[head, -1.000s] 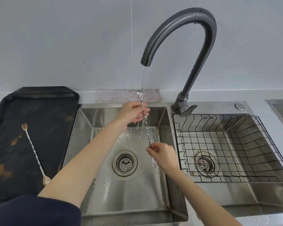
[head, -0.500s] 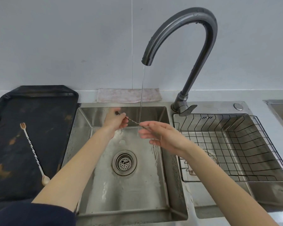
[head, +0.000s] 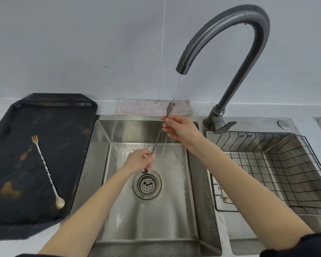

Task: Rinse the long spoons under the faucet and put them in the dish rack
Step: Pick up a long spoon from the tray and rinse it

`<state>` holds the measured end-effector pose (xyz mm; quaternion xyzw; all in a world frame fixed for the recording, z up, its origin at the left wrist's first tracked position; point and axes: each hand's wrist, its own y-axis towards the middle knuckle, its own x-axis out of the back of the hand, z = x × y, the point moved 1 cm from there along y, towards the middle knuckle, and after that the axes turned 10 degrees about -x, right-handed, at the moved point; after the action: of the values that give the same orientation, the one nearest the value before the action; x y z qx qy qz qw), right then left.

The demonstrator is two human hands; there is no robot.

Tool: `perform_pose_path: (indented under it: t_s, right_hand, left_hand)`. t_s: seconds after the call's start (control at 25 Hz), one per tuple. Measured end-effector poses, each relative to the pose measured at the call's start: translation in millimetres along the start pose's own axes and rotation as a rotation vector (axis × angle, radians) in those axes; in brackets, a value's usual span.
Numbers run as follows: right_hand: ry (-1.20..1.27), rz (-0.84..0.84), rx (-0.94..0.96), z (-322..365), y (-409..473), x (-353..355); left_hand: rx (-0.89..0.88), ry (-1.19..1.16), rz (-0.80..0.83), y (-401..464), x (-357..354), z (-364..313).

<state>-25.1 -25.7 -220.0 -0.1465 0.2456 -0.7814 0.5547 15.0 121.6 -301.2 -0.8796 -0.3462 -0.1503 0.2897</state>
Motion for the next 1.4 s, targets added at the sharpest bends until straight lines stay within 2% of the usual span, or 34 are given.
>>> perform_pose_path:
  t_s: [0.08,0.2,0.44,0.68,0.88,1.04,1.16,1.4]
  right_hand:
    - [-0.021,-0.028,-0.001,0.3,4.8,-1.9]
    - [0.002,-0.055,-0.002,3.4,11.5,-0.4]
    - [0.079,-0.103,0.058,20.2,16.2,1.9]
    - [-0.010,-0.109,0.084,2.4,14.6,-3.9]
    - [0.122,-0.123,0.116,18.9,17.1,4.0]
    - [0.057,-0.084,0.095,14.1,16.5,-2.0]
    - [0.107,-0.091,0.113,25.3,17.4,3.3]
    - [0.154,-0.033,0.024,43.4,18.1,0.2]
  left_hand:
    - [-0.075,0.174,0.018,-1.5,-0.3,1.8]
    - [-0.147,0.258,0.054,-6.9,0.5,0.7]
    - [-0.194,0.223,0.087,-9.8,-0.7,1.4]
    - [-0.221,0.154,0.032,-6.6,-1.6,-1.1]
    - [-0.238,0.096,0.013,-6.5,-1.0,-2.4]
    - [-0.262,0.147,0.010,-11.6,-5.1,-4.6]
    - [-0.275,0.153,0.023,-14.9,-7.8,1.5]
    - [-0.273,0.053,0.063,-11.3,-9.8,7.6]
